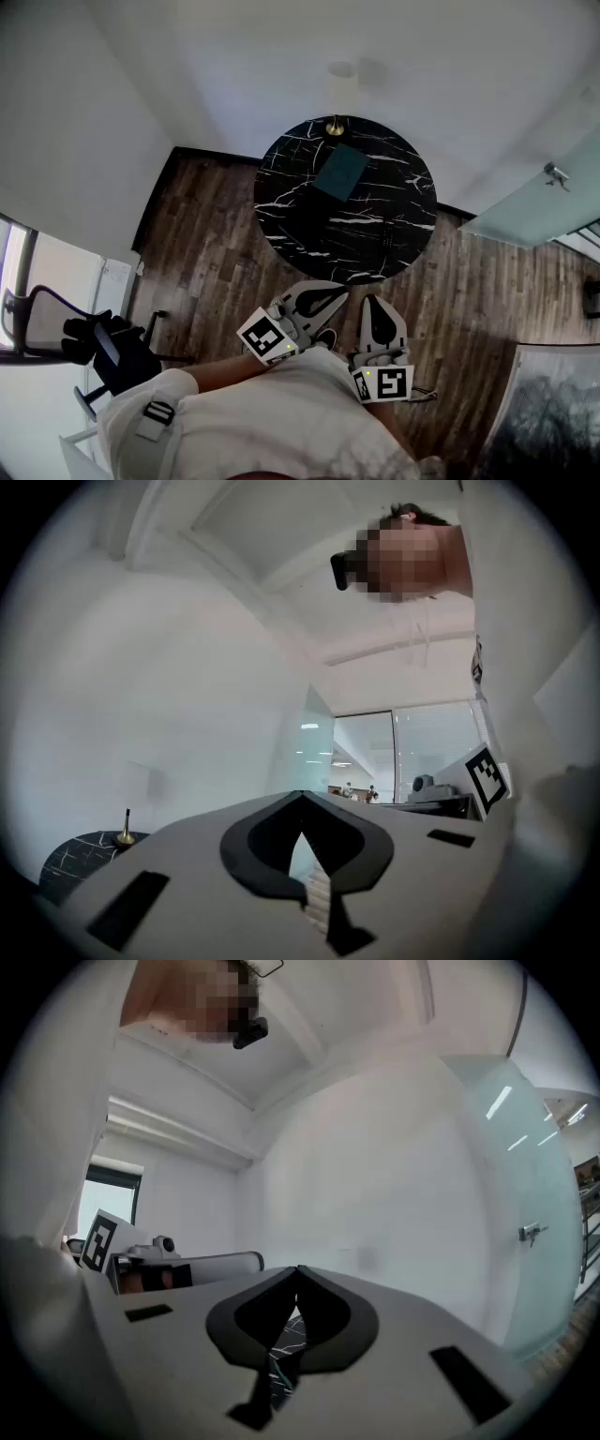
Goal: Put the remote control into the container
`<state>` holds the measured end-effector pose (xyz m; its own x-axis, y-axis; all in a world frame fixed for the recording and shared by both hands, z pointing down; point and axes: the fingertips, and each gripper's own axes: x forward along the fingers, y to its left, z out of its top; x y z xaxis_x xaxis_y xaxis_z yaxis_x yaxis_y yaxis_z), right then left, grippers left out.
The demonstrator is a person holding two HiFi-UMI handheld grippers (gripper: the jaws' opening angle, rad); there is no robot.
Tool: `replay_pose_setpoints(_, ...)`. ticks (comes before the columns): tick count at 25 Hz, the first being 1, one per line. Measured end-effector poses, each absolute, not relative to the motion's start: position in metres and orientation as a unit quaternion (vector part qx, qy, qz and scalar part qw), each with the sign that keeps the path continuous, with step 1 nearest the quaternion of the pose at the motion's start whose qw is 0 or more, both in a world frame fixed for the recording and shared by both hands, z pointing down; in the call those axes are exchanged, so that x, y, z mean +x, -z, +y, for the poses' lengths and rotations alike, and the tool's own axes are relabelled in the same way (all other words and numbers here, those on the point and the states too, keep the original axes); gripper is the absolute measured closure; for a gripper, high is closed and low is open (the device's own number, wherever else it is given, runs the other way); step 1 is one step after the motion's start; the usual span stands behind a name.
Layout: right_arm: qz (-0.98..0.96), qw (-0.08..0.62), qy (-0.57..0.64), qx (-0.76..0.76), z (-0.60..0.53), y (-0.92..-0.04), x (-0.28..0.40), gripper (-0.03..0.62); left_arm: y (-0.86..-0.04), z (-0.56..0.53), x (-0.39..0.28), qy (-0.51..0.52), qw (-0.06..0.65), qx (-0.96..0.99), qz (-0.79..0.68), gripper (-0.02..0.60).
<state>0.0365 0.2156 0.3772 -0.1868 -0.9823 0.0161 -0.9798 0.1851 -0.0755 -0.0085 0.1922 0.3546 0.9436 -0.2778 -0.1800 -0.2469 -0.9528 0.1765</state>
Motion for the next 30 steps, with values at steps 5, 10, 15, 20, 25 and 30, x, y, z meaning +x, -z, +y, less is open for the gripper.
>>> replay_pose_setpoints(5, 0.762, 0.026, 0.028, -0.647, 0.213, -0.374, 0.055, 0.585, -0.359, 0.191, 0.005, 0.086, 0.08, 0.984, -0.136, 0.575)
replay_pose_setpoints(10, 0.763, 0.025, 0.03, -0.646, 0.218, -0.376, 0.06, 0.585, -0.36, 0.199, 0.012, 0.078, 0.075, 0.986, -0.129, 0.575)
replay_pose_setpoints(15, 0.76, 0.041, 0.032, -0.647, 0.228, -0.374, 0.075, 0.585, -0.359, 0.205, 0.026, 0.074, 0.071, 0.987, -0.124, 0.575)
replay_pose_setpoints(20, 0.764, 0.051, 0.04, -0.642, 0.244, -0.377, 0.095, 0.585, -0.369, 0.221, 0.05, 0.055, 0.082, 0.988, -0.122, 0.575)
replay_pose_setpoints(25, 0.763, 0.054, 0.048, -0.642, 0.263, -0.38, 0.124, 0.585, -0.363, 0.236, 0.078, 0.058, 0.086, 0.987, -0.126, 0.575)
replay_pose_setpoints(30, 0.765, 0.061, 0.06, -0.638, 0.271, -0.389, 0.14, 0.584, -0.368, 0.246, 0.089, 0.045, 0.074, 0.987, -0.135, 0.575)
